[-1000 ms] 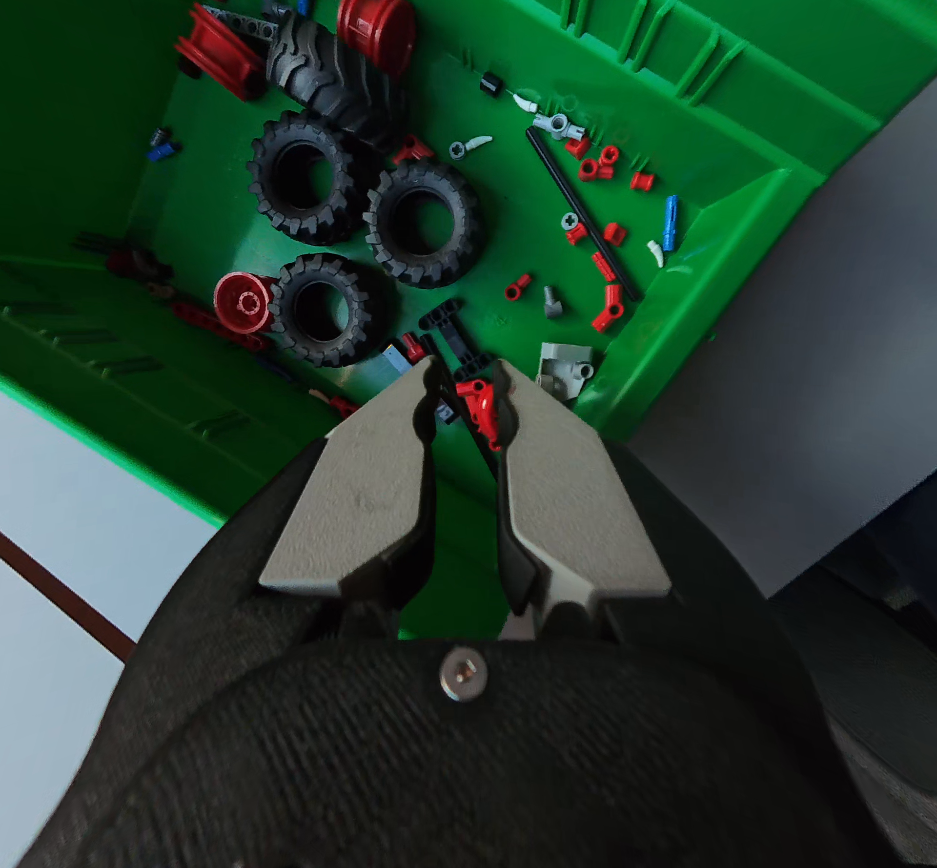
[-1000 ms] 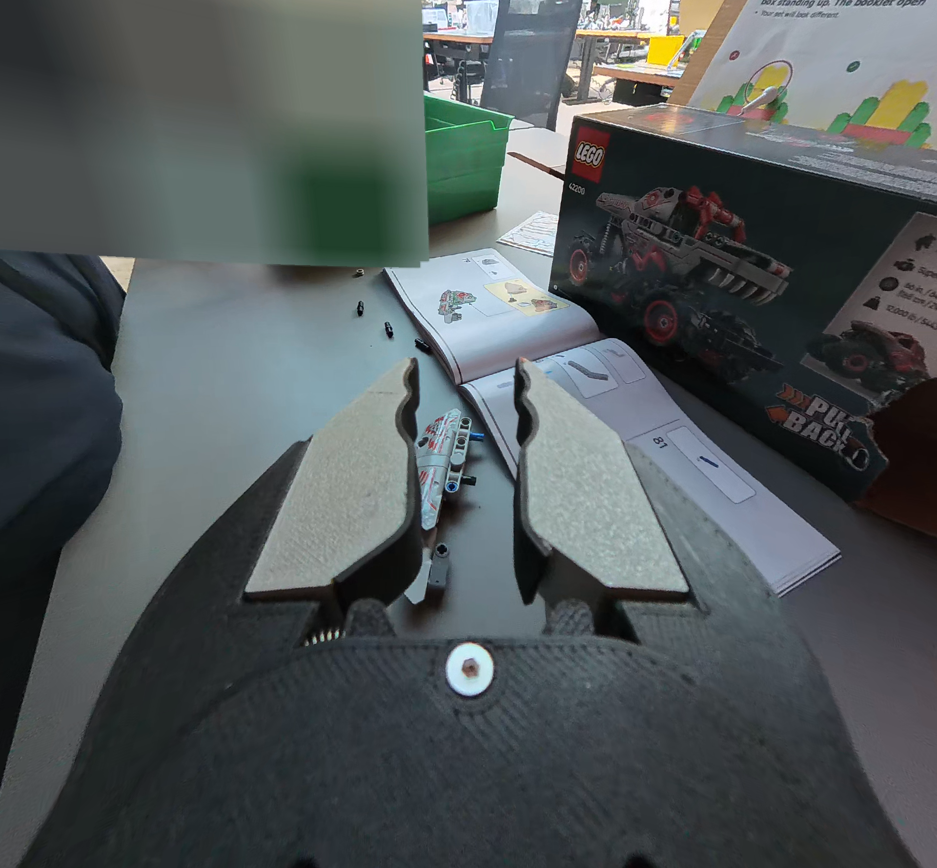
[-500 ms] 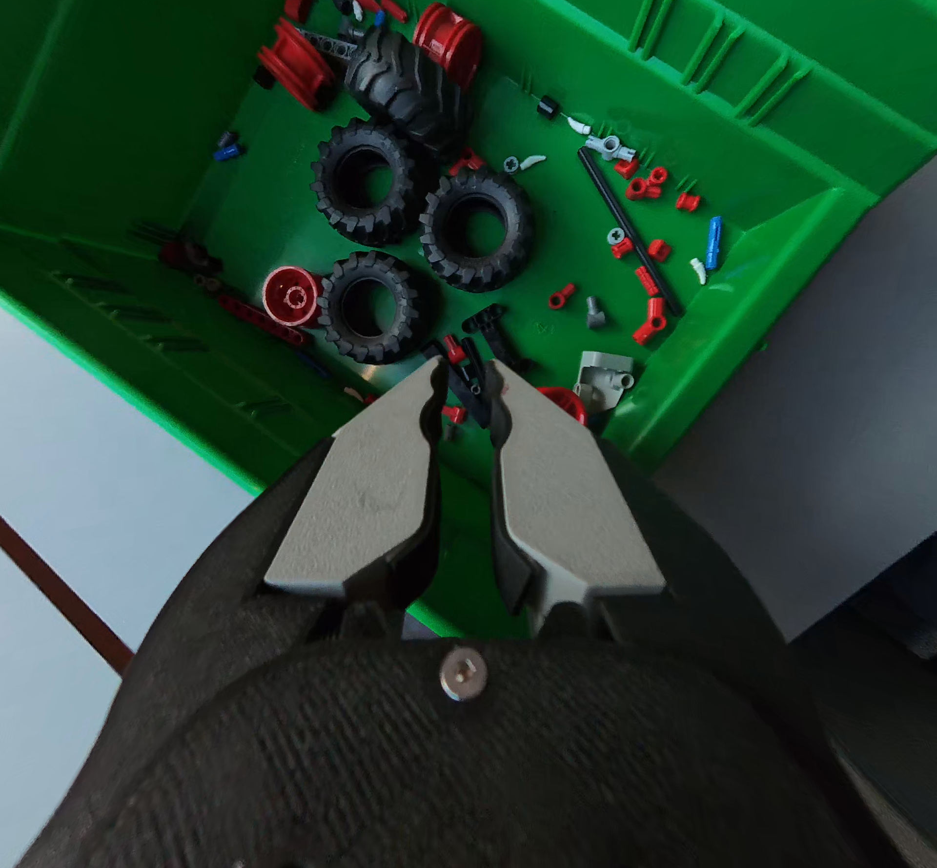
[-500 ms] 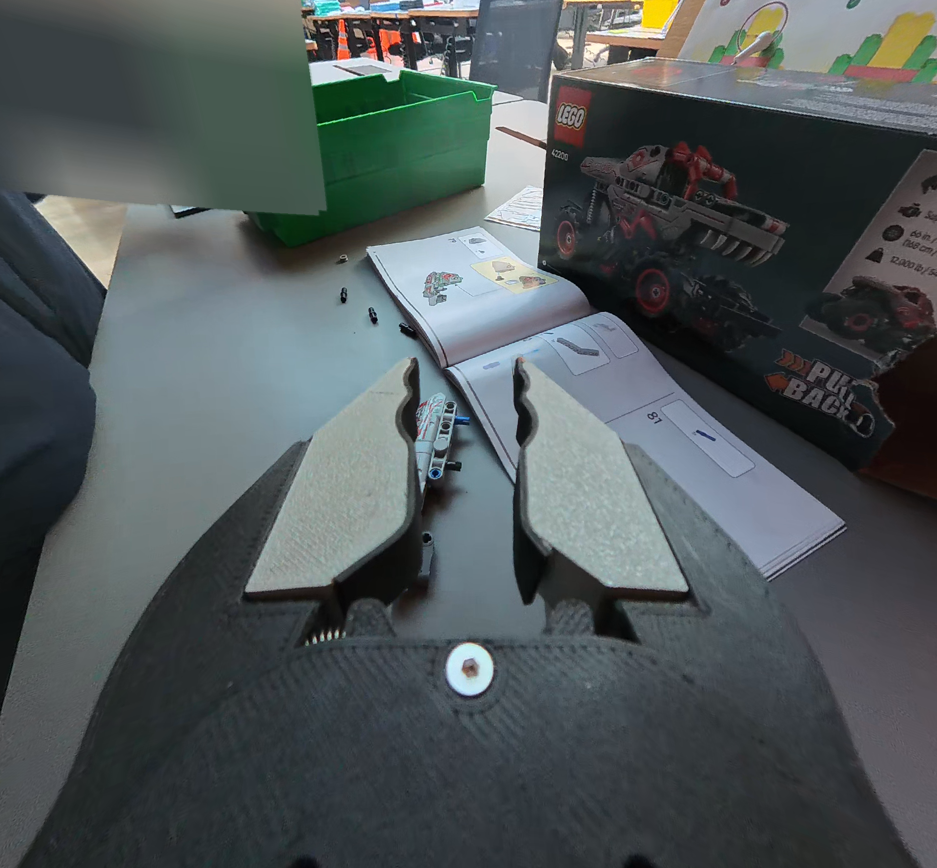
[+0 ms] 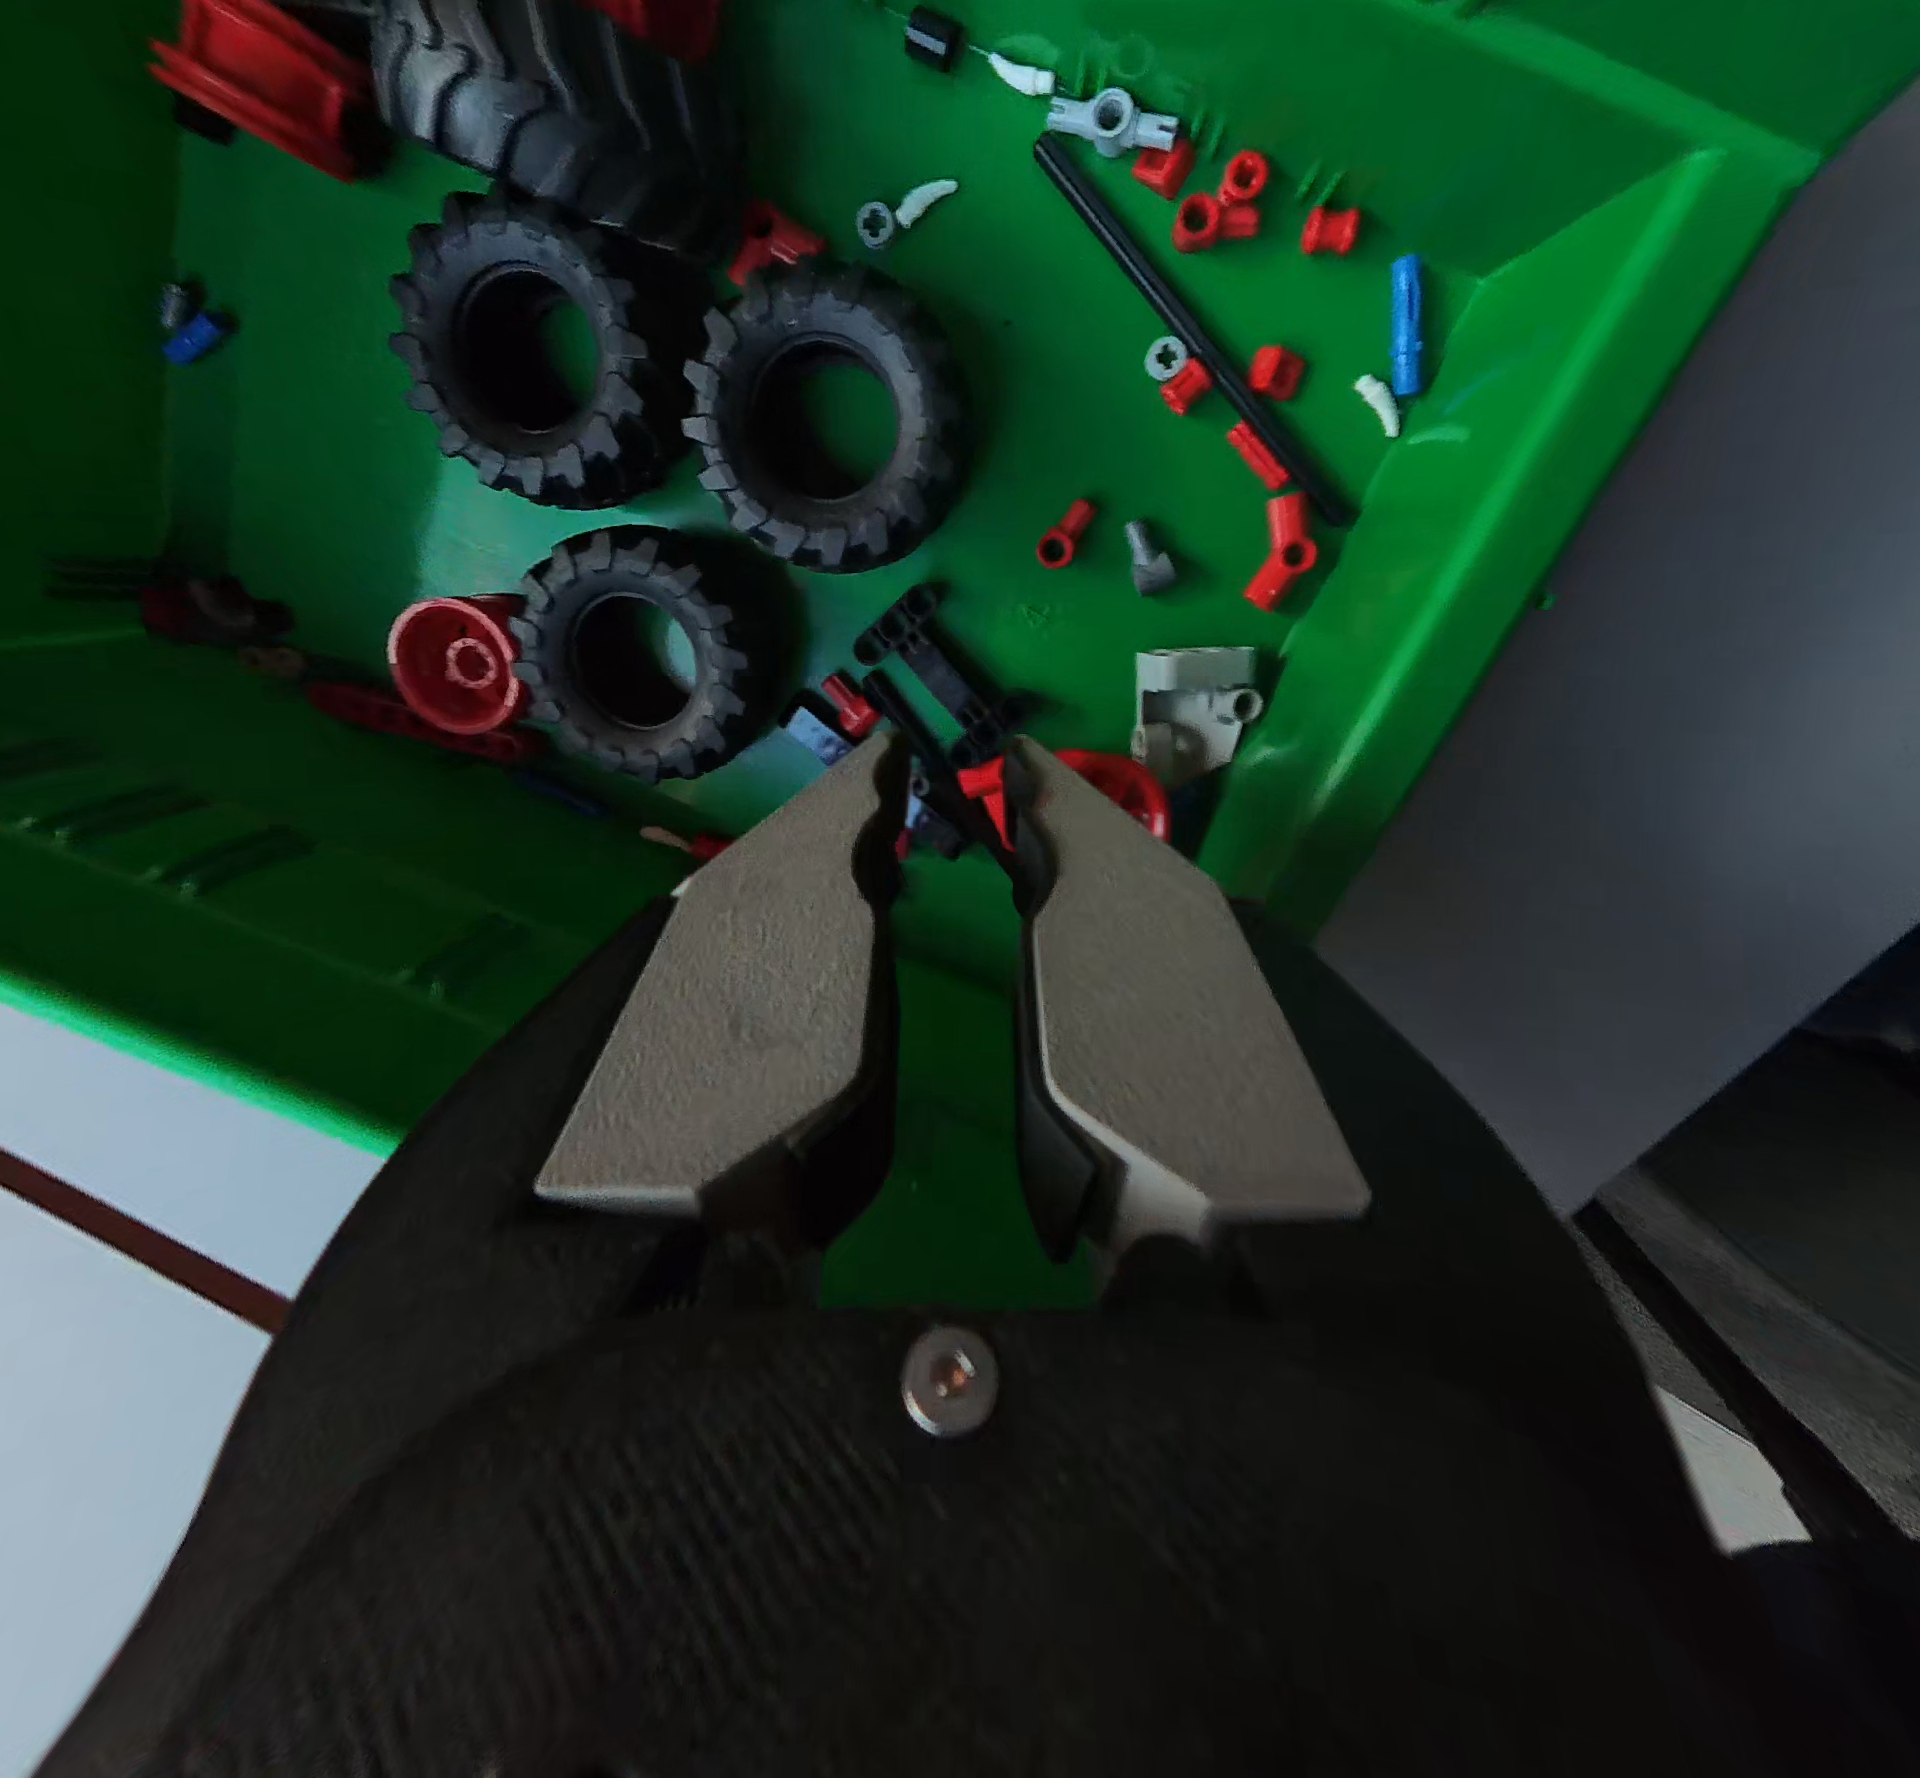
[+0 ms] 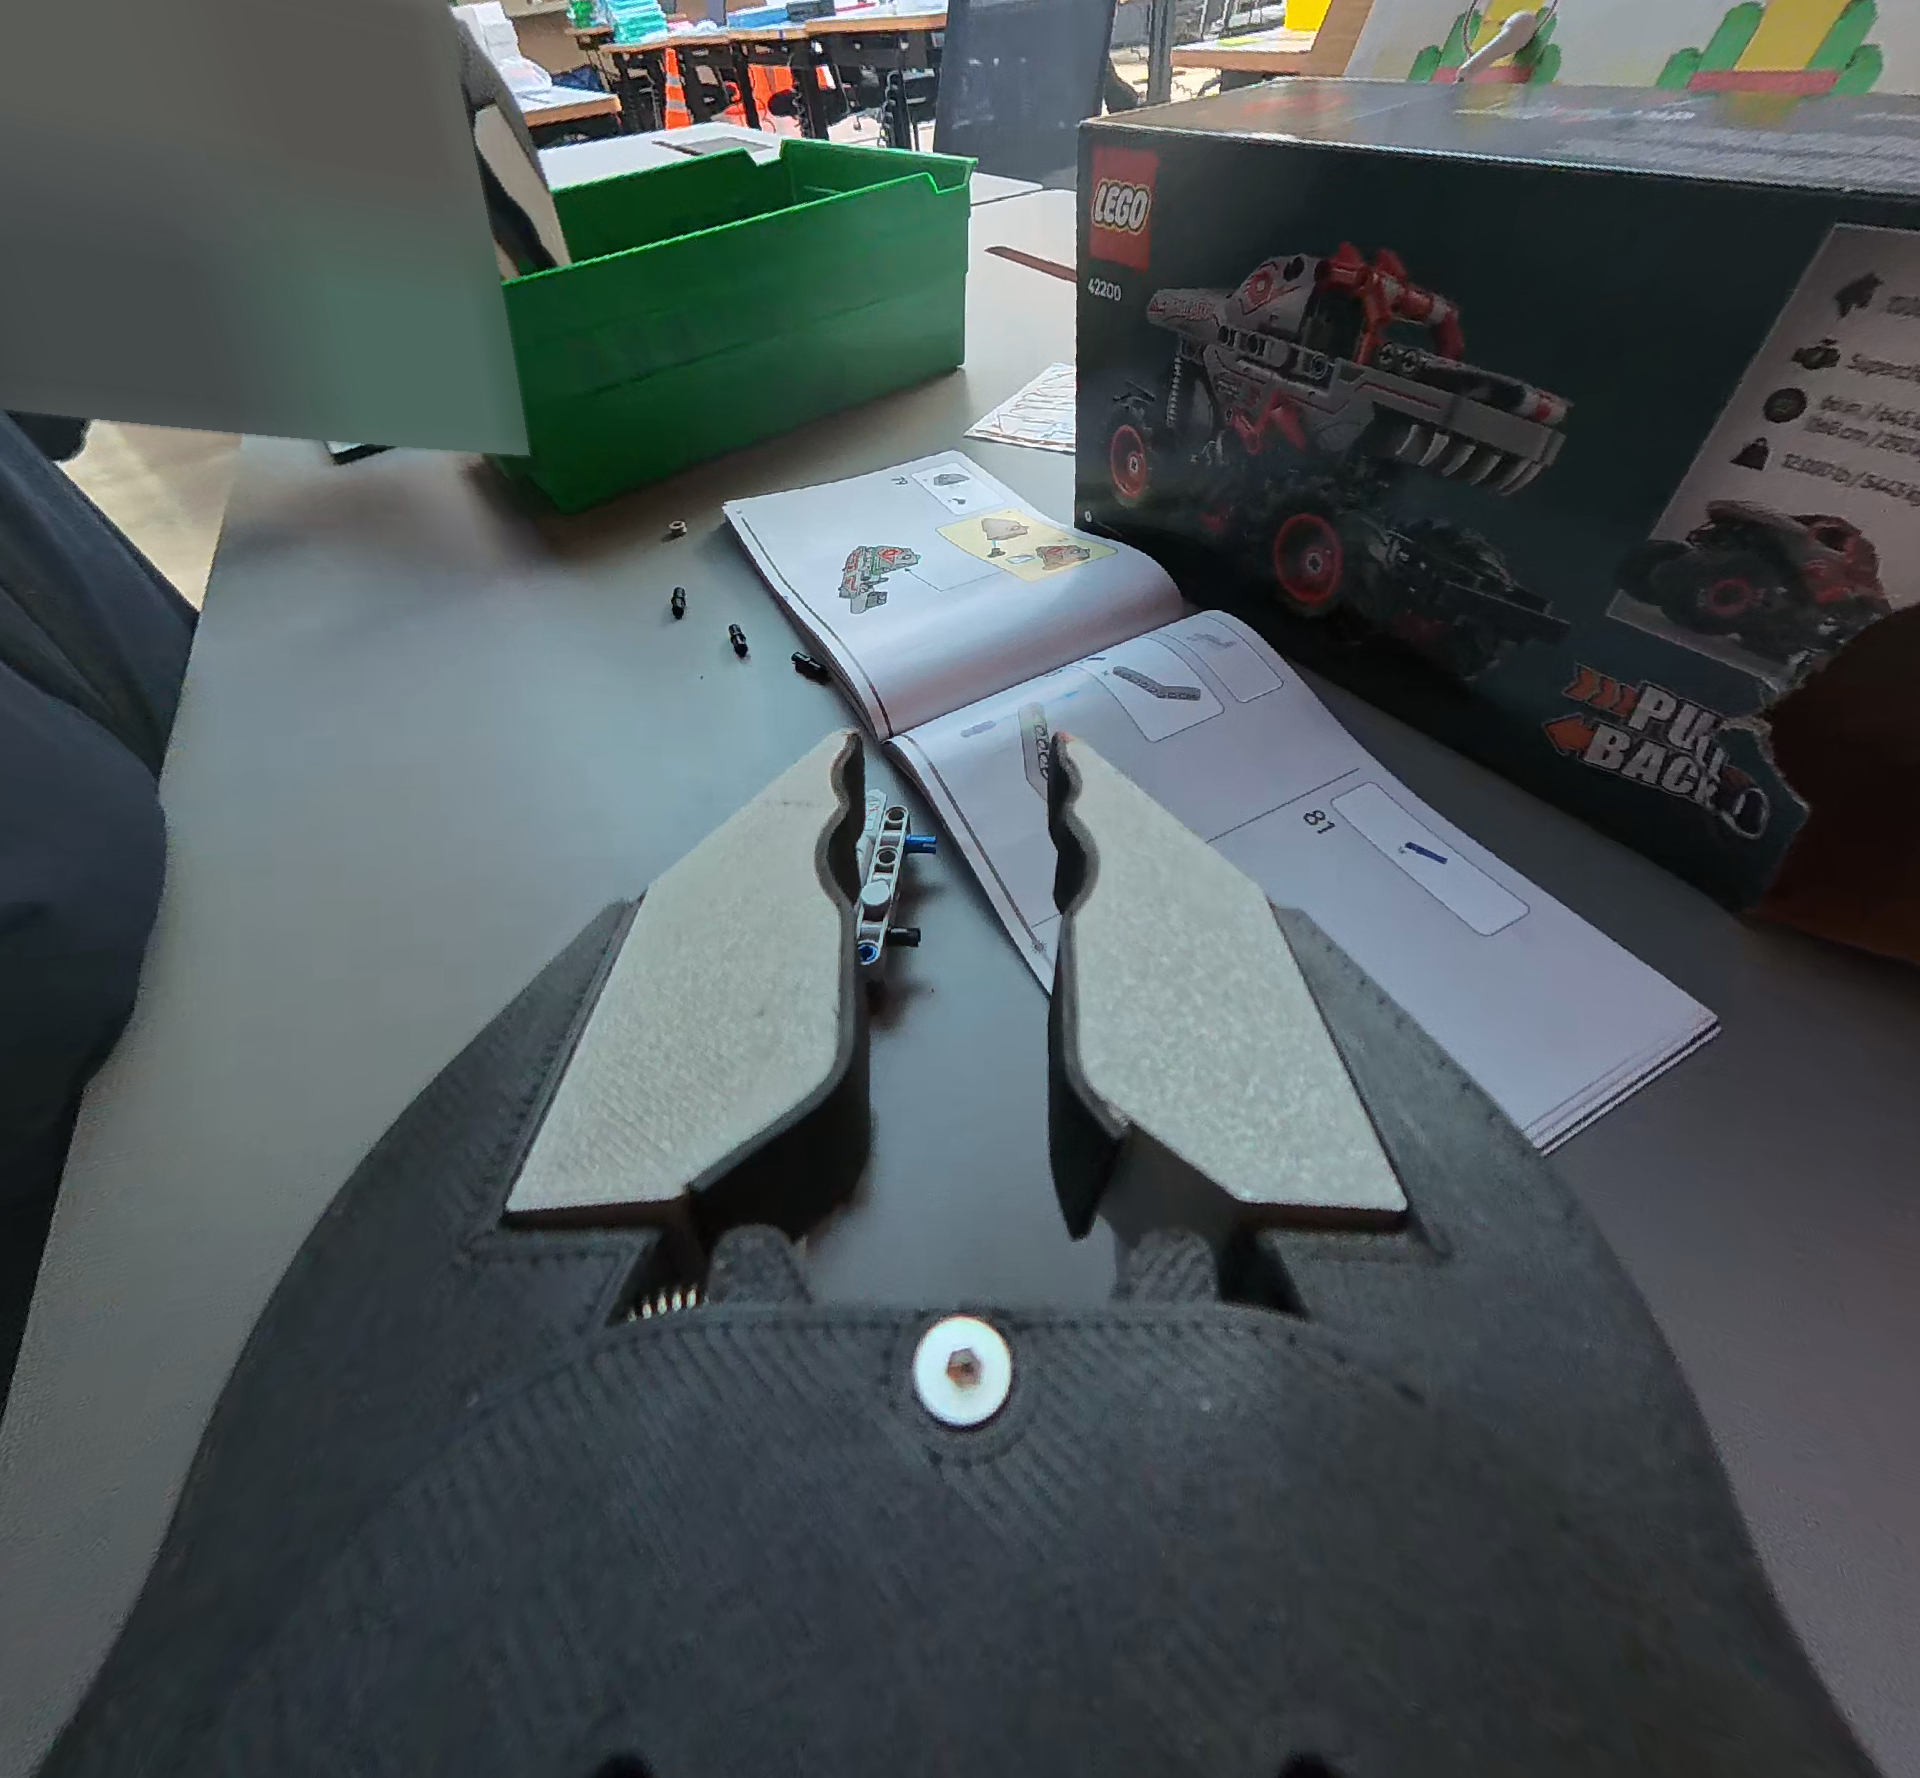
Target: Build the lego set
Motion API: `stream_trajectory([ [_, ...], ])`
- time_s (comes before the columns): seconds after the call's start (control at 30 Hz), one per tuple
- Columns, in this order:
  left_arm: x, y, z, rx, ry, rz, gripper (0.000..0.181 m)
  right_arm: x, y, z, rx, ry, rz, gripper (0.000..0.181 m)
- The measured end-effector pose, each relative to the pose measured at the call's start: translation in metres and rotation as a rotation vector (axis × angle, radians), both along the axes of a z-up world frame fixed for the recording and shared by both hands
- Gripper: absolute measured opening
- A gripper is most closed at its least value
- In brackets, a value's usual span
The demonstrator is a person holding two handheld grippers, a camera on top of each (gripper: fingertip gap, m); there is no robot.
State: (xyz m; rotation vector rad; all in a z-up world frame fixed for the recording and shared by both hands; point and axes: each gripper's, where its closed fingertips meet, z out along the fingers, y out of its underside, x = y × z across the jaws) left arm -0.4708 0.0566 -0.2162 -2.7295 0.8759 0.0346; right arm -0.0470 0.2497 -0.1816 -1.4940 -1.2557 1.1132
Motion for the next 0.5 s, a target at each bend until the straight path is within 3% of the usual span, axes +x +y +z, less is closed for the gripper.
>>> stream_trajectory([
  [0.03,-0.003,0.005,0.002,0.02,0.01,0.011,0.016,0.0,0.0,0.0,-0.001,-0.002,0.002,0.031],
  [0.23,-0.038,0.052,0.029,0.208,0.082,0.107,0.022,0.0,0.0,-0.001,-0.004,-0.003,0.003,0.031],
  [0.4,0.016,0.067,0.032,0.138,-0.216,-0.096,0.039,0.001,0.002,0.001,-0.016,0.012,0.0,0.031],
  [0.5,0.036,0.095,0.033,0.151,-0.21,-0.177,0.047,0.001,0.003,-0.003,-0.025,0.001,-0.007,0.031],
])
